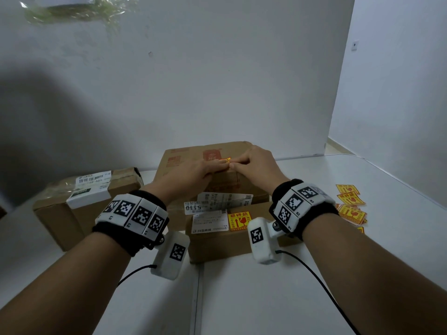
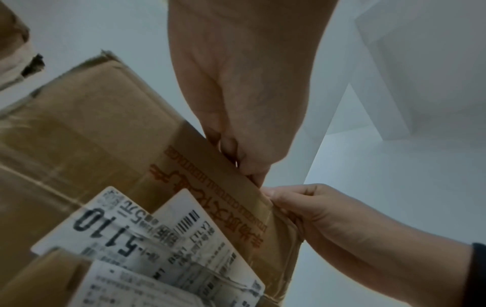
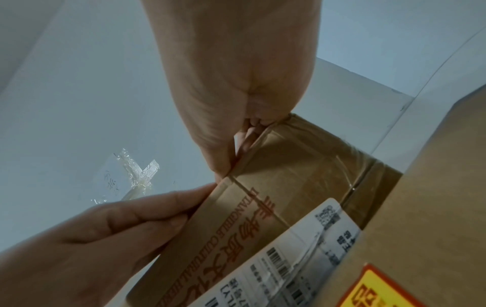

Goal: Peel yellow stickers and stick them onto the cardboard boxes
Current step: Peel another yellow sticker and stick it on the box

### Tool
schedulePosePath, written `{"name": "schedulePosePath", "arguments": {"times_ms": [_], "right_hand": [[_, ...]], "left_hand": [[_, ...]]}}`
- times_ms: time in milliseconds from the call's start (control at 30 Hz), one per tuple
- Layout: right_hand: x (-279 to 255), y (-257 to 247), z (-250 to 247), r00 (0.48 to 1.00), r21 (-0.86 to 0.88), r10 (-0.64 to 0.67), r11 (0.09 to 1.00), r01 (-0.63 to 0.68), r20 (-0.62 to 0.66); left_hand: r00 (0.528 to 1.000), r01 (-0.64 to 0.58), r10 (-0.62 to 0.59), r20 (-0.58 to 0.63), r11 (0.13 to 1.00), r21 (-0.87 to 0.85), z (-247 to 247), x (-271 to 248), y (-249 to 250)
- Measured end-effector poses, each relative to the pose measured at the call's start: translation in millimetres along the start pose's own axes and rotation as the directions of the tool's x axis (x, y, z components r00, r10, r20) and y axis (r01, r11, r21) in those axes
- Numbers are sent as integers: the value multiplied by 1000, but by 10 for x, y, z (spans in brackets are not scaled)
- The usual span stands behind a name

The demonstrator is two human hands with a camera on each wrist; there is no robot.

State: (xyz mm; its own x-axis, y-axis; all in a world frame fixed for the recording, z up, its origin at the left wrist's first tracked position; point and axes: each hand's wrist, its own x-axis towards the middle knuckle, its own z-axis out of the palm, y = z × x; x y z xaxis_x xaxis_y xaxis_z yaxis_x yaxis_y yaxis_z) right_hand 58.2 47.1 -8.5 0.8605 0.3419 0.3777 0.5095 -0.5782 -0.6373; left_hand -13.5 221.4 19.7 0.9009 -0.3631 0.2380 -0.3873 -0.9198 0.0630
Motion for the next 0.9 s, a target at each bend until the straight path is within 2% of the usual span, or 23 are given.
{"name": "schedulePosePath", "arguments": {"times_ms": [167,300,400,567,667,800,900], "right_hand": [[-19,-7,-22,1000,23,2,1000,-2,3],[-30,5,-41,999,-3,-38,999,38,13],[1,17,-33,998,-81,-38,996,42,48],[-43,-118,-43,990,-234,30,972,3,141],[-60,-172,-10,987,-335,42,942,12,155],[-63,-129,-6,993,-306,15,952,22,119],[-88,-81,-16,997,-222,8,975,8,70]], "left_hand": [[999,-4,6,47,999,-32,22,-19,-58],[1000,-20,20,5,999,-31,43,-35,-107],[998,-21,20,-67,1000,-19,53,-66,-150],[995,5,-11,-103,999,-52,73,-68,-157],[994,23,-30,-109,998,-65,84,-73,-175],[995,60,-68,-75,993,-106,91,-73,-192],[989,90,-105,-102,986,-141,49,-107,-222]]}}
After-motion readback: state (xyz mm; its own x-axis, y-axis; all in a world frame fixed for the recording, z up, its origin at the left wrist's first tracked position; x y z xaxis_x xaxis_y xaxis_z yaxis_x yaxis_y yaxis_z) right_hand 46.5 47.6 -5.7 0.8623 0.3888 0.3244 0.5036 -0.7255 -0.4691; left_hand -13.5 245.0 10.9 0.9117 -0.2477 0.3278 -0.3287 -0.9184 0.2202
